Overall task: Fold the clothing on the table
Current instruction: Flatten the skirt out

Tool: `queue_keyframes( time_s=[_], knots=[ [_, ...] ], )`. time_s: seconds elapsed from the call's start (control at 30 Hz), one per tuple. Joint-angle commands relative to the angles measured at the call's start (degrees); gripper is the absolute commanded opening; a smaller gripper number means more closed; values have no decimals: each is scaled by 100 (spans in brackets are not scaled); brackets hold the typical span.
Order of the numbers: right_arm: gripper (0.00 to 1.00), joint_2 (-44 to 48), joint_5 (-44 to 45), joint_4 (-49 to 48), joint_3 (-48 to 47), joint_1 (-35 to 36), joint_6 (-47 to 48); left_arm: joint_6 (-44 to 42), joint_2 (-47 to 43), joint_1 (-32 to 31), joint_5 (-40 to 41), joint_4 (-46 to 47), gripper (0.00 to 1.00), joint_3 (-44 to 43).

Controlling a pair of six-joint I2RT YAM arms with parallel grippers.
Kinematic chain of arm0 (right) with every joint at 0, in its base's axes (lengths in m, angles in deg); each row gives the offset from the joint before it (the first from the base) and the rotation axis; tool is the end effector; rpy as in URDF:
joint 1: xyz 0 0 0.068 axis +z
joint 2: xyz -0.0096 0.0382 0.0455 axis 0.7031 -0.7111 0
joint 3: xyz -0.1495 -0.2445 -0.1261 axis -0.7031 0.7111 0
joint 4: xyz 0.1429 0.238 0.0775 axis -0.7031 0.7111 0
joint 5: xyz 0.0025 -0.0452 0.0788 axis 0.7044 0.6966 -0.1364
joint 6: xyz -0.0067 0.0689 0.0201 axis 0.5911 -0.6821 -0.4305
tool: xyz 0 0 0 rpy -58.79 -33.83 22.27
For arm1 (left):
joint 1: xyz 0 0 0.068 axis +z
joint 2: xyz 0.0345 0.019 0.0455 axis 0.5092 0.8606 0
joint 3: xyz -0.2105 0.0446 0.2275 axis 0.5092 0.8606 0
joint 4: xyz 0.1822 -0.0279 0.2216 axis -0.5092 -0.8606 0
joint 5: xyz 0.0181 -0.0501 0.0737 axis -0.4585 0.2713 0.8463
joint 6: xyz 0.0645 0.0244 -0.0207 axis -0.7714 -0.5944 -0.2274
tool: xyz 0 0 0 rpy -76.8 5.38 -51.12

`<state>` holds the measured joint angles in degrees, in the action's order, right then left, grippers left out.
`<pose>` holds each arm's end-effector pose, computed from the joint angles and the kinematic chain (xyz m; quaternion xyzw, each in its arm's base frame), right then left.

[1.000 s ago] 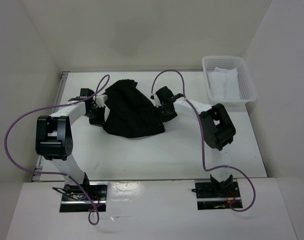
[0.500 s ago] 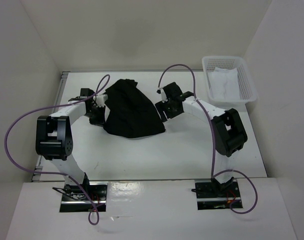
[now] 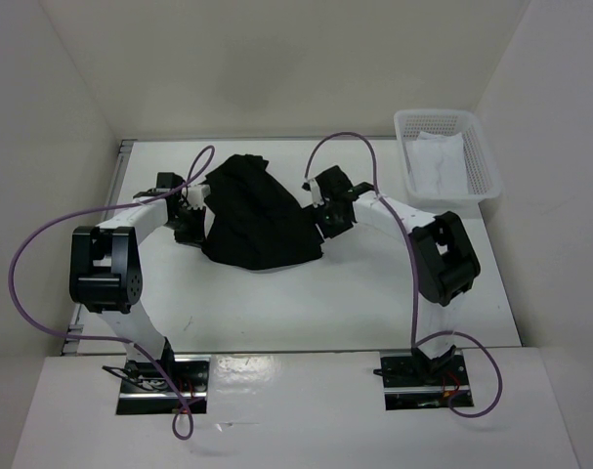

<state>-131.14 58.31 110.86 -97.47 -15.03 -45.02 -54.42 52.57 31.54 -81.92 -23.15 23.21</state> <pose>0.3764 0.2214 0.2033 -0.2743 0.9303 0.1063 0.2193 0.3855 -0.0114 0.1821 0.0189 0.9688 -0.1454 0.2001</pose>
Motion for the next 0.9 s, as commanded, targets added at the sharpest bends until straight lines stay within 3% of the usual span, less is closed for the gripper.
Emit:
queue_keyframes(
  time_s=[0.0, 0.47, 0.87],
  knots=[
    [71, -204, -127, 56, 24, 173, -9, 22, -121, -23, -48, -63, 0, 37],
    [67, -609, 321, 56, 77, 278, -114, 21, -183, -23, 58, -64, 0, 143],
    [44, -662, 49, 56, 77, 454, 8, 21, -130, -75, 58, -64, 0, 143]
  ],
)
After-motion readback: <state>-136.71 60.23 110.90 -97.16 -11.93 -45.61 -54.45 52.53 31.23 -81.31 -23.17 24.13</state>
